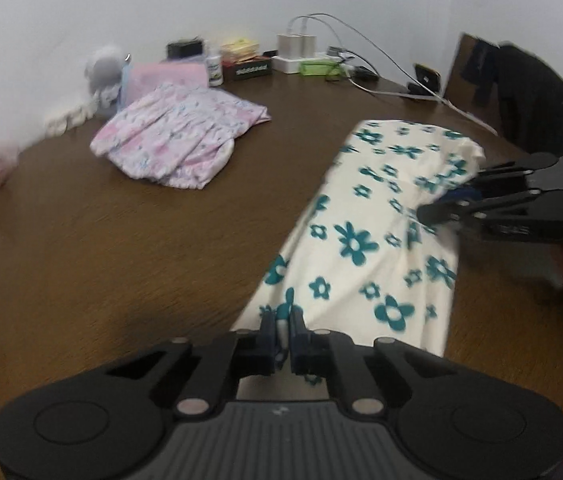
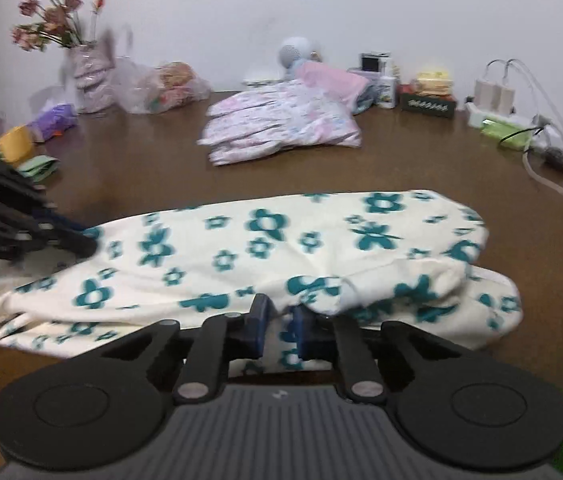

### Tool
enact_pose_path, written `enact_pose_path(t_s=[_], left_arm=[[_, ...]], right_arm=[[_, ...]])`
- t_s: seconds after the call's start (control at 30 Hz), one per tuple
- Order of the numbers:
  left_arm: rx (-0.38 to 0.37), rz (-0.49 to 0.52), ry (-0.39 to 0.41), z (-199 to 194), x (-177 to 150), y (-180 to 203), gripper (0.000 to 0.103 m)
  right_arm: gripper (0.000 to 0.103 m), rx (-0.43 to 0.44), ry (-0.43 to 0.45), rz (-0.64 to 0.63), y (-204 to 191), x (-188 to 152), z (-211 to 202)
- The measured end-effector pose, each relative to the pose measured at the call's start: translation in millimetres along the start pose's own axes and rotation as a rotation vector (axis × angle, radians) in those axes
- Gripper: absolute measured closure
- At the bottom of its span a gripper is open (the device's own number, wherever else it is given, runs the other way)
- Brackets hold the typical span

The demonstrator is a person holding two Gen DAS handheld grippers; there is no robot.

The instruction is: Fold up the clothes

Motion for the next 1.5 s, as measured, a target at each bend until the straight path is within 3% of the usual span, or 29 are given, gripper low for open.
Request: enact_pose_path(t_s=[0.1, 0.13, 0.2, 0.27, 0.33, 0.4, 0.47, 0.5, 0.53, 0.57, 0.6, 0.7, 0.87, 0.97, 1.0, 1.07, 1.1, 1.13, 1.27, 1.33, 1.5], left_arm=[[-0.021, -0.074, -0.01, -2, -4, 9, 0.098], [-0.021, -0.086, -0.015, -4, -5, 13, 0.097], [-0.021, -0.111, -0.024, -9, -8, 21, 0.094], [-0.016, -0.131, -0.013, -14, -10, 21, 0.087], [-0.007, -0.137, 0.02, -21, -14, 11, 0.06], [-0.015, -0.168, 0.019, -22, -18, -1, 0.054], [-0.049, -0.197, 0.007, -23, -25, -6, 0.055], [-0.068, -0.208, 0.005, -23, -28, -7, 0.065], [-0.085, -0.215, -0.001, -23, -29, -6, 0.075], [-0.094, -0.221, -0.005, -22, -31, -4, 0.076], [-0.084, -0.226, -0.001, -21, -31, -2, 0.077], [-0.055, -0.27, 0.019, -16, -27, 6, 0.083], [-0.062, -0.433, 0.053, 9, -11, 35, 0.084], [-0.098, -0.528, 0.064, 14, -4, 51, 0.083], [-0.121, -0.517, 0.088, 5, -5, 52, 0.082], [-0.159, -0.489, 0.142, -16, -11, 50, 0.071], [-0.169, -0.474, 0.163, -27, -17, 48, 0.058], [-0.156, -0.461, 0.155, -30, -26, 48, 0.052], [-0.102, -0.406, 0.119, -43, -63, 51, 0.055], [-0.075, -0.365, 0.092, -39, -75, 63, 0.061], [-0.056, -0.384, 0.135, -33, -85, 88, 0.081]], right_arm=[[0.085, -0.072, 0.009, 0.019, 12, 12, 19], [0.075, -0.098, 0.012, 0.028, 14, 16, 22], [0.071, -0.125, 0.019, 0.053, 17, 20, 25], [0.065, -0.075, 0.054, 0.101, 17, 18, 9], [0.06, 0.013, 0.09, 0.153, 9, 13, -11], [0.054, 0.094, 0.101, 0.172, -7, 7, -22], [0.05, 0.11, 0.085, 0.109, -24, 7, -18], [0.05, 0.113, 0.075, 0.071, -33, 7, -14], [0.06, 0.116, 0.065, 0.033, -41, 7, -11], [0.072, 0.119, 0.055, -0.005, -50, 7, -8], [0.092, 0.104, 0.047, -0.036, -53, 8, -3], [0.097, 0.077, 0.025, -0.062, -45, 14, 11], [0.095, -0.053, -0.008, -0.026, -5, 40, 49], [0.092, -0.127, -0.03, -0.005, 15, 50, 61], [0.092, -0.134, -0.03, 0.002, 18, 50, 55], [0.087, -0.094, 0.006, 0.028, 17, 42, 27], [0.077, -0.056, 0.027, 0.044, 13, 35, 9], [0.071, -0.018, 0.04, 0.036, 7, 28, -7], [0.072, 0.119, 0.066, -0.051, -33, -5, -62], [0.077, 0.176, 0.063, -0.091, -55, -18, -75], [0.085, 0.159, 0.01, -0.166, -73, -25, -57]])
Point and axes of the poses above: each gripper's, at about its wrist camera, not at the fingertips, and z roughly the way its jaws point, y to its right, x to its top, the point moved 7 cm from there along z, roughly the way its jaws point, and after that the axes turned 13 degrees about -z, right-handed, at the moved point
